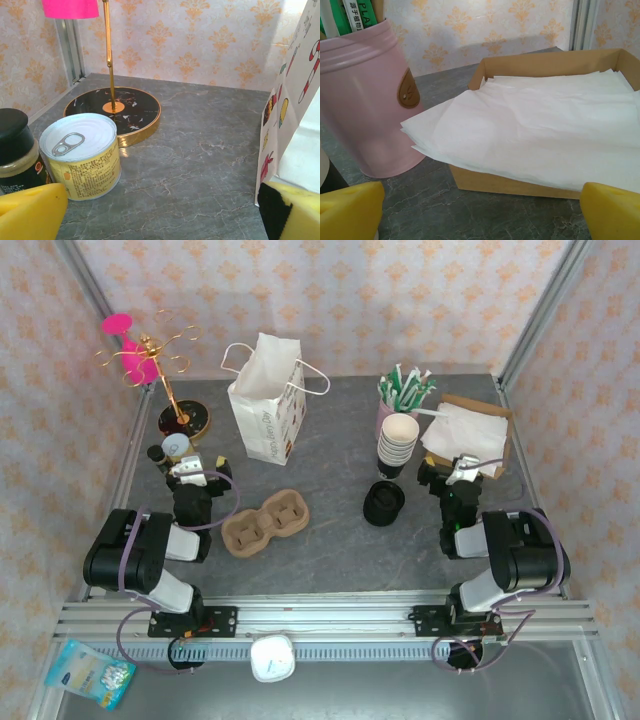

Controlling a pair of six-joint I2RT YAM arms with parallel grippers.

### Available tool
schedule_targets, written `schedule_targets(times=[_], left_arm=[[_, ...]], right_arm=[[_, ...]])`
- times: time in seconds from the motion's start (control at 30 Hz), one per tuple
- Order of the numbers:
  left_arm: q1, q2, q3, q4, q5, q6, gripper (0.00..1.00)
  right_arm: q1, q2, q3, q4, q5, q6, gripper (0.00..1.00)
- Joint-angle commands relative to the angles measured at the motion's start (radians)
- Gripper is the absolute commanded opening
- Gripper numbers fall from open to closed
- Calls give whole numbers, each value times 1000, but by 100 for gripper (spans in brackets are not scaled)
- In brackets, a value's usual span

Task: Pack the takeout coffee

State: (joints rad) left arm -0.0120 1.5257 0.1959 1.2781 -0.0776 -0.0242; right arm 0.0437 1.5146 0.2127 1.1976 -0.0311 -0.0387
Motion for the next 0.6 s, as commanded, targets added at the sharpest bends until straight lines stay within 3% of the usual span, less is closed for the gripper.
schedule_targets(times=[0.0,0.57], left_arm=[[9,10,17,45,16,10,100],[9,10,20,41,19,9,100]], right_arm=[[-5,5,19,34,4,-17,100],[-6,6,23,30,2,-15,100]])
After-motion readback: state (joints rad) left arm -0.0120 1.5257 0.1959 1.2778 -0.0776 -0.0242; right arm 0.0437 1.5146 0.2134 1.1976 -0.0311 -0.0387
